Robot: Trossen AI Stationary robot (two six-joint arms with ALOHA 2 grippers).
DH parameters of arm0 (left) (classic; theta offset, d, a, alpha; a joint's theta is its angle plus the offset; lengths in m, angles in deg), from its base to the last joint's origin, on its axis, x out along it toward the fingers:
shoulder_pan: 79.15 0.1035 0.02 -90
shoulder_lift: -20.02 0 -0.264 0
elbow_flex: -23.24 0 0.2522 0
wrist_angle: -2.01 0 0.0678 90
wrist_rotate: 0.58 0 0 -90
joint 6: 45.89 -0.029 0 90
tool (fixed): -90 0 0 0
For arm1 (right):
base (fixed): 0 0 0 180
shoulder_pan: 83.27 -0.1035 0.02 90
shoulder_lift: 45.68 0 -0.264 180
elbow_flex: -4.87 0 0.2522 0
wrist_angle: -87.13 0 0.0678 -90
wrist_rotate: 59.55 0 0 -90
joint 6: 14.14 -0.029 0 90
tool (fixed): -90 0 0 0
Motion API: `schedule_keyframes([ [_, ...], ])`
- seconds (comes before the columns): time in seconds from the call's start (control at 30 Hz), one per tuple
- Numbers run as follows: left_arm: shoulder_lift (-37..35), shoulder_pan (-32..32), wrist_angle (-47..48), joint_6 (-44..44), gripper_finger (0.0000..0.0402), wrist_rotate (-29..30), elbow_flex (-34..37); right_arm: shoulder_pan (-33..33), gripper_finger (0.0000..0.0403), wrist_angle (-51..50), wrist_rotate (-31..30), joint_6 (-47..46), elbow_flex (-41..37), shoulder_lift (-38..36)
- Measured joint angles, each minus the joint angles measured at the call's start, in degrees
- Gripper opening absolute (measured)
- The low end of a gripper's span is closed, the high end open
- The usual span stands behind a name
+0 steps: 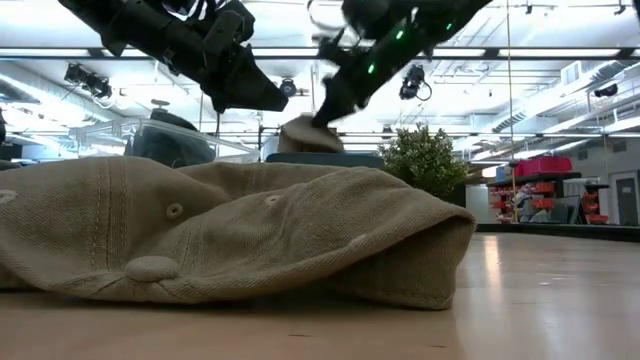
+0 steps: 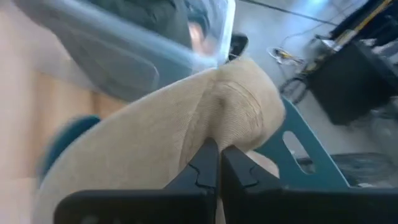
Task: Pick & Place hat
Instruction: Put the right brown cap into the blue bin
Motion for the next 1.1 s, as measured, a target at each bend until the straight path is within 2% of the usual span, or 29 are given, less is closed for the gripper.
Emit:
schedule_keyframes([
  [0.23,0.0,0.0,0.2,0.0,0.0110,0.0,0.0,0.1,0.0004,2.3,-6.2,4.1,-0.1,6.3],
  [0.47,0.0,0.0,0.2,0.0,0.0110,0.0,0.0,0.3,0.0018,-2.6,-4.7,4.4,-0.1,6.2],
  [0.87,0.0,0.0,0.3,1.6,0.0110,0.0,0.0,-0.4,0.0108,-3.1,-4.9,4.8,-0.1,5.9],
  [1.1,0.0,-0.4,2.3,3.1,0.0110,0.0,0.0,-6.7,0.0156,-7.3,-9.5,8.2,-0.1,0.8],
])
